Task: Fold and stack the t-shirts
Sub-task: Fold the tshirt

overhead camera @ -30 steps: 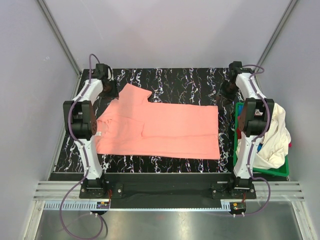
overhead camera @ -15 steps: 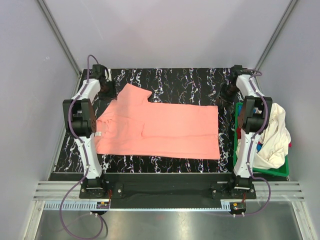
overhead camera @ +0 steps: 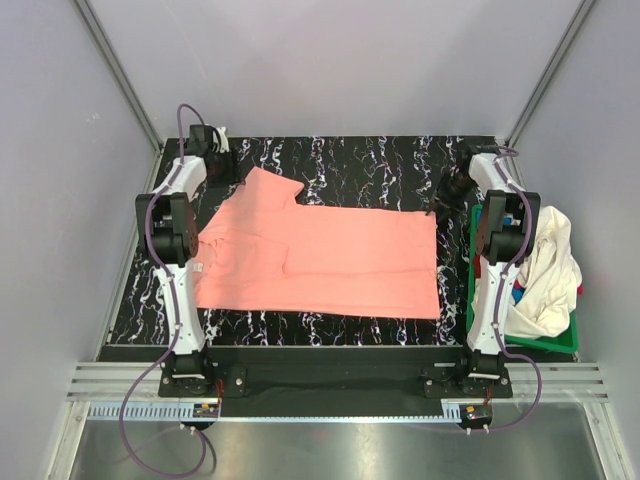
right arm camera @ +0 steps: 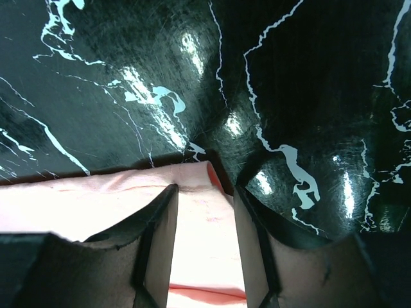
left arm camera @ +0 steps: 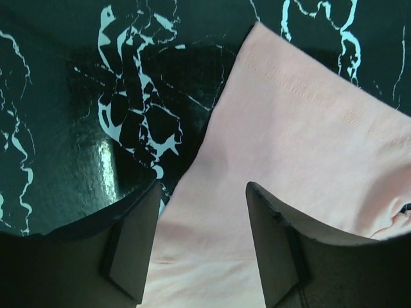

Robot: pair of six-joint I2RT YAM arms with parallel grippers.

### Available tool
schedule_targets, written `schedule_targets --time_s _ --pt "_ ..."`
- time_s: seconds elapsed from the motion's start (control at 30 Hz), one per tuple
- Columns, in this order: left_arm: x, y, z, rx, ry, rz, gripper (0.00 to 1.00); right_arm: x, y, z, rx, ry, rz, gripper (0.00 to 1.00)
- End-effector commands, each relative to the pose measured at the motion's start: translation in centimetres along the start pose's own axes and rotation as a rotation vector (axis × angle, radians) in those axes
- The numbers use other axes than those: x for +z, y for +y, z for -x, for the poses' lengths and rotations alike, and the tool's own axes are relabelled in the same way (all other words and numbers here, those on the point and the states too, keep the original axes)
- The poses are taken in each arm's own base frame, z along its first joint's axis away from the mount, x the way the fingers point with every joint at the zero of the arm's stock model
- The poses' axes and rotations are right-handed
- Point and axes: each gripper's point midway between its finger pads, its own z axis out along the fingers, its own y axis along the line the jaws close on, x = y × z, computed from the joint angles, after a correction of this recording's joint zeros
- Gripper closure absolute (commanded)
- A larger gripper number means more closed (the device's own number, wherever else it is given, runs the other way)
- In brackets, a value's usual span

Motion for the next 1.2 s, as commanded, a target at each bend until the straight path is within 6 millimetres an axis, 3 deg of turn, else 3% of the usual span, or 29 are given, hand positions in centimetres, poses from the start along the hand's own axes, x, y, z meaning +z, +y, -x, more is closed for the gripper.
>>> schedule_targets --time_s 0.0,0.23,0.37,0.57,0.77,0.9,0.97,1.0,1.17 --pt "-0.4 -1.5 4.3 0.026 -0.123 -0.066 0.4 -0.4 0.4 0.4 -0.013 -0.024 0.018 0.53" --pt "-0.1 -4.0 6.6 -0.103 -0.184 -0.195 0.41 -0.1 0.3 1.0 0.005 -0.026 0.004 0.51" --pt "0.8 -5.7 6.7 -0.183 -0.194 -0.262 0.44 -0.1 0.5 1.3 0.004 -0.037 0.012 0.52" --pt "2.8 -7.0 6.5 -0.09 -0.198 -0.127 0.42 -0.3 0.8 1.0 0.009 -0.027 0.028 0.53" --pt "2.6 -4.1 5.9 -0.095 -0.158 0.153 0.43 0.1 0.6 0.4 0.016 -0.012 0.028 0.54" --pt "1.6 -3.6 6.5 -0.072 -0.167 0.175 0.43 0.0 0.8 0.5 0.011 -0.014 0.033 0.54" --pt "2.3 -3.3 6.0 -0.056 -0.134 0.179 0.43 -0.2 0.9 0.8 0.011 -0.023 0.038 0.54" --pt "1.7 -3.6 7.4 -0.057 -0.163 0.174 0.43 -0.2 0.9 0.8 0.012 -0.024 0.04 0.54" --pt "2.6 -2.3 5.1 -0.143 -0.109 0.249 0.43 -0.2 1.2 0.8 0.014 -0.023 0.057 0.54"
